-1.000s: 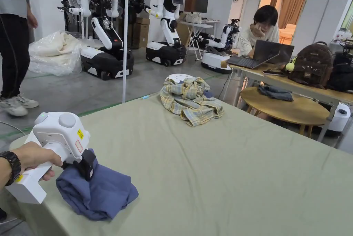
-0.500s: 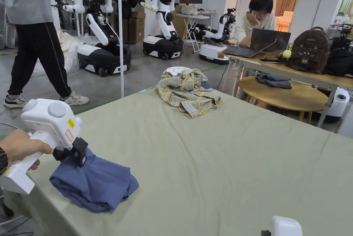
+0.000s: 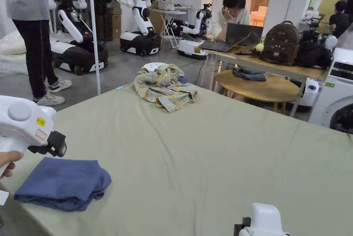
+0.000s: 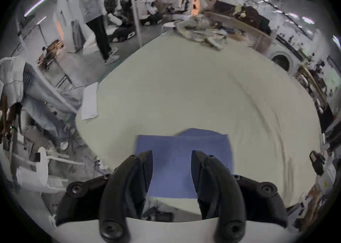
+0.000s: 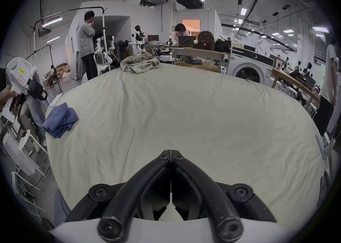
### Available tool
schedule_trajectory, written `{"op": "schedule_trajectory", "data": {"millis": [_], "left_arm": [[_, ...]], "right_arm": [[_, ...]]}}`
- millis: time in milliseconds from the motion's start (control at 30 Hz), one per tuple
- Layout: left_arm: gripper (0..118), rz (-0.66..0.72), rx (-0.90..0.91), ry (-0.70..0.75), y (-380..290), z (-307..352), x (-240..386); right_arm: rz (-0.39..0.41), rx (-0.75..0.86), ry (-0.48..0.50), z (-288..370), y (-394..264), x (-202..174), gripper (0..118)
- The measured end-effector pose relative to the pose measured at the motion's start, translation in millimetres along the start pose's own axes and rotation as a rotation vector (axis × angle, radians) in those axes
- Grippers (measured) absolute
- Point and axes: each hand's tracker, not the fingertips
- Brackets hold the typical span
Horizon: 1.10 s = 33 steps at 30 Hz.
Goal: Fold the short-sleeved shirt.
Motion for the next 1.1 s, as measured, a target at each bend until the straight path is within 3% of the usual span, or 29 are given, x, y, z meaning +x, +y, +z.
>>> {"op": "schedule_trajectory", "data": {"millis": [433,567,767,933,1100], "left_arm": [[39,-0.24,0.469,-0.091,-88.3,-37.4,204.3],[37,-0.223,0.603,-0.122,-101.5,-32.6,264.8],[25,-0.16,0.662,-0.222,-102.3,-26.6,335.9],[4,-0.172,0.732,-0.251,-110.3,-13.3,390.3],[0,-0.221,0.804,-0.251,-121.1,-5.1,422.4]], "right_arm": [[-0.042,0.044,-0.085,12.7,4.4,43.5,0],[-0.067,0.09,-0.134,24.5,6.0,66.6,0],[-0.115,0.194,-0.213,51.2,3.7,101.1,0],[-0.135,0.275,-0.285,70.9,-3.1,125.1,0],[-0.17,0.335,-0.327,86.9,-12.4,141.1,0]]}}
